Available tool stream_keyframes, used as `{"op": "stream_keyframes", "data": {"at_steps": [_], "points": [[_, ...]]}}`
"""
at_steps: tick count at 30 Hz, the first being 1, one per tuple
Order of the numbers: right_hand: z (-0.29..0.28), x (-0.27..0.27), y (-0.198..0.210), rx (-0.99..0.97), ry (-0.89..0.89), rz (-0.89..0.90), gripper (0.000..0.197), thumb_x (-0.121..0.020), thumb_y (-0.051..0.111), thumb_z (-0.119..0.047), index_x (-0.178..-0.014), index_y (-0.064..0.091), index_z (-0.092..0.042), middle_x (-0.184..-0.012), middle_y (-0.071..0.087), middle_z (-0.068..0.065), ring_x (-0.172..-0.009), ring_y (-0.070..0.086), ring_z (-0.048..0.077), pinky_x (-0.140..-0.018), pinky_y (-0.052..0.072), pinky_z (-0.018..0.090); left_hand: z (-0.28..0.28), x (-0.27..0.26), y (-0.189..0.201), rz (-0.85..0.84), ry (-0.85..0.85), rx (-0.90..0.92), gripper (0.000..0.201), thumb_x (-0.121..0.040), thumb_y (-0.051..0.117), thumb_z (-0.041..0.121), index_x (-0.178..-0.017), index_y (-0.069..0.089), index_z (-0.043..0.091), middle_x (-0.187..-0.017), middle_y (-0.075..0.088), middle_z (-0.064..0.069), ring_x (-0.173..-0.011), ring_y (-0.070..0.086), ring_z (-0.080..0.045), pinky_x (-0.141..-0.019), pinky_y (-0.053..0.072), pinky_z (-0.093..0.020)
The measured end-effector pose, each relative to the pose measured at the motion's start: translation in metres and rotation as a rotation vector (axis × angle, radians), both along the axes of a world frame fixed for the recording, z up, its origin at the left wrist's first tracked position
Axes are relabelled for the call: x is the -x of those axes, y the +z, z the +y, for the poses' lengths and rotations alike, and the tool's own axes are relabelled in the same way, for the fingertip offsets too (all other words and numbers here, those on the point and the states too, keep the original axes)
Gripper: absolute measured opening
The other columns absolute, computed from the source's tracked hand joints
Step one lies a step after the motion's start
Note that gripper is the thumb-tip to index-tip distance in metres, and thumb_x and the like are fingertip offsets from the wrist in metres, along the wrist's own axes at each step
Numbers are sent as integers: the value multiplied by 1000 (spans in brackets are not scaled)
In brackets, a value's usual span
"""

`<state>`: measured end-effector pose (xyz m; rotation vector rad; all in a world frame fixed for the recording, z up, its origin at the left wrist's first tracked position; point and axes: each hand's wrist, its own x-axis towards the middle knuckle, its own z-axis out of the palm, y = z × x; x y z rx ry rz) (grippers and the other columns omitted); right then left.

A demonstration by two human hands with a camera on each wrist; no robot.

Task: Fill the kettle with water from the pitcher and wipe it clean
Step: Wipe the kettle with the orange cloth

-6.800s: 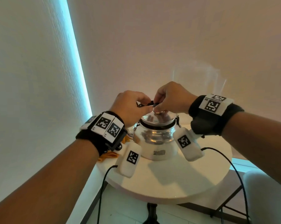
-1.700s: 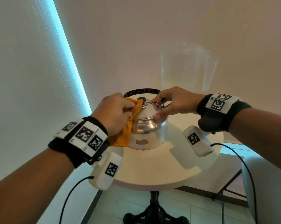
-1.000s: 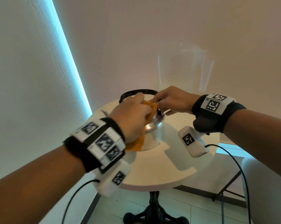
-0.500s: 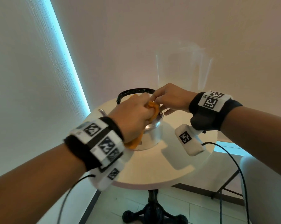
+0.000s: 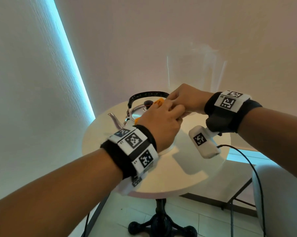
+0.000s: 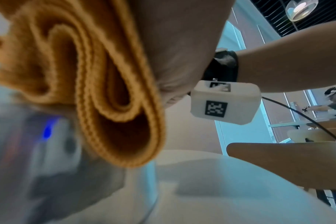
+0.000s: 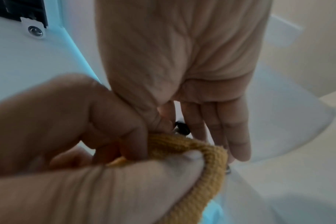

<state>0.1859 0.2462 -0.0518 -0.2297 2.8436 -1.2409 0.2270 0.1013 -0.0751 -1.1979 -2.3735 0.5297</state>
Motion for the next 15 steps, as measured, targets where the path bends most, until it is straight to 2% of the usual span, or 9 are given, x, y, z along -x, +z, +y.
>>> {"op": "stream_keyframes", "data": {"at_steps": [2, 4, 6, 9, 11, 13, 15], "points": [[1, 2, 1, -10, 2, -11, 14, -89, 63, -16, -91, 76, -14, -92, 75, 8, -79, 72, 19, -75, 61, 35, -19, 2, 2, -2, -138, -12, 46, -87, 33, 17, -124, 61, 13, -120, 54, -7, -107, 48, -31, -92, 41, -43], [0, 4, 1, -14, -11, -22, 18, -90, 62, -19, -99, 77, -15, -94, 74, 5, -85, 72, 21, -78, 61, 37, -46, 11, -3, -26, -273, -34, 35, -84, 53, 21, -115, 67, 13, -114, 60, -10, -104, 53, -33, -86, 48, -45], [1, 6, 0, -9, -30, -21, 20, -92, 61, -20, -104, 76, -15, -97, 72, 3, -87, 71, 21, -77, 61, 35, -71, 18, -12, -81, -303, -22, 37, -84, 69, 26, -119, 65, 13, -119, 58, -11, -107, 51, -35, -84, 51, -48], [0, 5, 0, -5, -35, -13, 20, -92, 62, -20, -103, 76, -13, -97, 72, 5, -85, 71, 21, -76, 61, 35, -73, 15, -17, -66, -278, -19, 42, -83, 71, 28, -121, 64, 13, -119, 60, -12, -104, 55, -36, -82, 52, -48], [-2, 5, 0, 3, -24, -15, 20, -91, 62, -19, -101, 77, -10, -96, 74, 7, -84, 72, 22, -76, 61, 36, -49, 10, -20, 22, -273, -43, 32, -84, 60, 22, -114, 68, 14, -115, 62, -10, -102, 57, -35, -83, 51, -46], [-3, 4, 0, -4, -18, 3, 19, -91, 63, -19, -100, 77, -9, -92, 74, 3, -77, 71, 16, -69, 60, 28, -20, 1, -17, 60, -237, -64, 35, -86, 43, 21, -106, 71, 18, -113, 62, -5, -102, 55, -30, -84, 49, -43], [-4, 3, -1, -51, -16, 57, 19, -90, 63, -18, -98, 77, -8, -85, 73, -4, -61, 65, 3, -55, 52, 15, -4, 2, -20, 44, -174, -50, 32, -88, 44, 23, -106, 71, 21, -118, 58, -2, -106, 51, -27, -84, 43, -38]]}}
